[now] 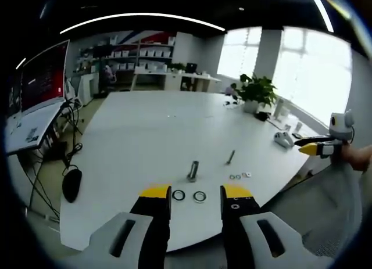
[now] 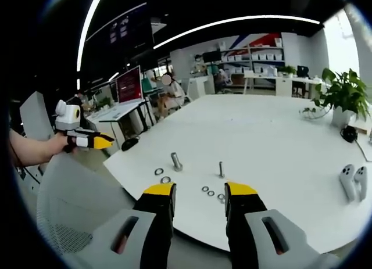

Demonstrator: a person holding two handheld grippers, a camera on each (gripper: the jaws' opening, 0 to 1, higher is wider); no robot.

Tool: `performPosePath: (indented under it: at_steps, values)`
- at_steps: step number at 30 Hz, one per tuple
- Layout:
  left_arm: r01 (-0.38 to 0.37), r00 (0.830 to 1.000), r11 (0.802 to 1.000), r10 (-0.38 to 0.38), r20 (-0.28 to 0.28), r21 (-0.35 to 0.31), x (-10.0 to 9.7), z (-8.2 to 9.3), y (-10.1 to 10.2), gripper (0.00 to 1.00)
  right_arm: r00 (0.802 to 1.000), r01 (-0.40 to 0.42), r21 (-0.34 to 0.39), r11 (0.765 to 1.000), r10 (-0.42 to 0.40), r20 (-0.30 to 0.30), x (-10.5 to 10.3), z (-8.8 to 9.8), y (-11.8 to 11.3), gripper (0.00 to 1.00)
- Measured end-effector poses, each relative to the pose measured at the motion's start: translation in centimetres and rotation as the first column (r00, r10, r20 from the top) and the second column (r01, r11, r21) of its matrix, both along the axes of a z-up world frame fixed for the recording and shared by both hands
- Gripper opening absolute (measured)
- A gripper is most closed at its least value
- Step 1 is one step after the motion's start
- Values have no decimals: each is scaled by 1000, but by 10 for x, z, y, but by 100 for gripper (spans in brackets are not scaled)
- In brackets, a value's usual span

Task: Place the washer onto the threaded stud by aligning its center hole with the stud, sliding it down to the base, and recovering from edge contact or off-axis alignment until the washer reaches the visible bottom stop.

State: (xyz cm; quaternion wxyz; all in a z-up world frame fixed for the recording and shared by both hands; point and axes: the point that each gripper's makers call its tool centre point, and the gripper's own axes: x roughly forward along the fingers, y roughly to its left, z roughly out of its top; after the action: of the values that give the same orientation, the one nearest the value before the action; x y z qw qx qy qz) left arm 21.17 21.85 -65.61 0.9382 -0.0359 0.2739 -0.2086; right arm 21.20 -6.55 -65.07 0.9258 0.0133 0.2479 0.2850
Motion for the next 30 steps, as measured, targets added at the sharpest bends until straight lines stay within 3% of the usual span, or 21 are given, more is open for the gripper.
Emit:
performPosePath:
  at_steps: [19, 30]
  values:
    - [-3, 1000, 1000, 3, -30, 4, -2, -6, 0, 33, 999, -30, -5, 1000, 30, -12, -4, -3, 5, 36]
    - [10, 997, 1000, -10, -77, 9, -6, -15, -2, 33, 999, -34, -2, 999, 34, -17, -4, -3, 6, 36]
